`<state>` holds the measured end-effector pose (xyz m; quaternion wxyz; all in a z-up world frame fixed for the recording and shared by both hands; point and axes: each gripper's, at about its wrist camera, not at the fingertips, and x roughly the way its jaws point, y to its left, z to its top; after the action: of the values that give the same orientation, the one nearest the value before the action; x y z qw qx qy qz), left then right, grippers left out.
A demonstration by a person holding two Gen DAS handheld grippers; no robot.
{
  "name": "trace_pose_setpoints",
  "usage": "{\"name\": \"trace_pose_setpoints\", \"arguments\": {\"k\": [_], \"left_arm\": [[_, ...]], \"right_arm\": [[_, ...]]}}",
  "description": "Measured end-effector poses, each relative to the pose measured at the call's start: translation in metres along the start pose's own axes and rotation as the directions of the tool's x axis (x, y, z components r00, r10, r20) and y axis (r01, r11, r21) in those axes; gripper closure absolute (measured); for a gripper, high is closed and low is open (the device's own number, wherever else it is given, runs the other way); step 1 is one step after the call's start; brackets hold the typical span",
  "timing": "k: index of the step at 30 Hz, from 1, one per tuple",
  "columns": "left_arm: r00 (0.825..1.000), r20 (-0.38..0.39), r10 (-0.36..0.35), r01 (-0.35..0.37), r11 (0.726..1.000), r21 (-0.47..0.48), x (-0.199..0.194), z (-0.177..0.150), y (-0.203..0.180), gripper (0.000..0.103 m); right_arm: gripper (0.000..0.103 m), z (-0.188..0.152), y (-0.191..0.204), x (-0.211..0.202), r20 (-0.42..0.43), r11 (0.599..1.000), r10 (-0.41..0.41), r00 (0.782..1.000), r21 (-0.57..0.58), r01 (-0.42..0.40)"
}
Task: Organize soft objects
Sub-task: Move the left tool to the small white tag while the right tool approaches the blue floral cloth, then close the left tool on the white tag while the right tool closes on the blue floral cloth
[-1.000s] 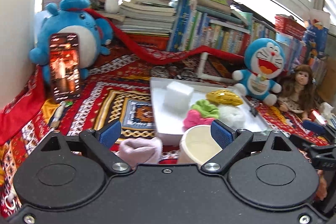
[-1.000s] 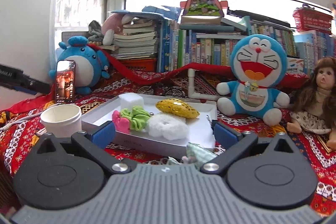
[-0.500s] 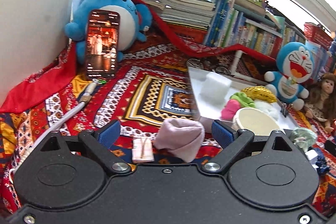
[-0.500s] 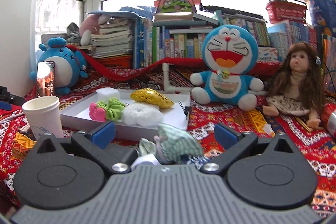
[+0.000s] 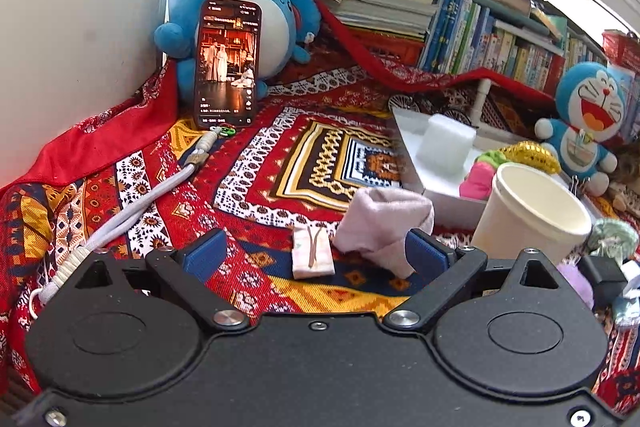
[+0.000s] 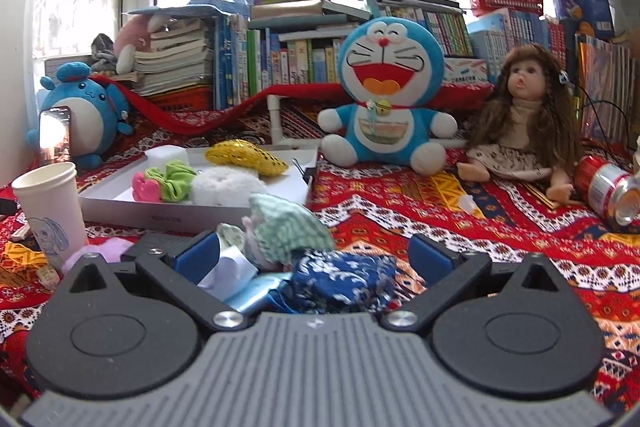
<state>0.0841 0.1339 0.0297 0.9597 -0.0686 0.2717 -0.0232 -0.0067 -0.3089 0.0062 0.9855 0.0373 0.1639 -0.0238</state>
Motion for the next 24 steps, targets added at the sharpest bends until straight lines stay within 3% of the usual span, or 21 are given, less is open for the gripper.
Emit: {"name": "trace_pose_setpoints", "arguments": {"k": [13,24], "left_arm": [[0.999,-0.042,0.027,-0.027,1.0,0.011,0.013,-0.006,-0.005,0.02],[0.997,-0.066,0.036,-0.037,0.999,-0.018,0.022,-0.01,-0.001,0.043]], "right_arm": [[0.0,-0.006,-0.005,0.004,-0.011,0.998,-0.059,0.998,0.019,0.06],[0.01,-0.013,-0.003,0.011,-0.066,0.994,-0.106,0.992,-0.015,0.106]]}}
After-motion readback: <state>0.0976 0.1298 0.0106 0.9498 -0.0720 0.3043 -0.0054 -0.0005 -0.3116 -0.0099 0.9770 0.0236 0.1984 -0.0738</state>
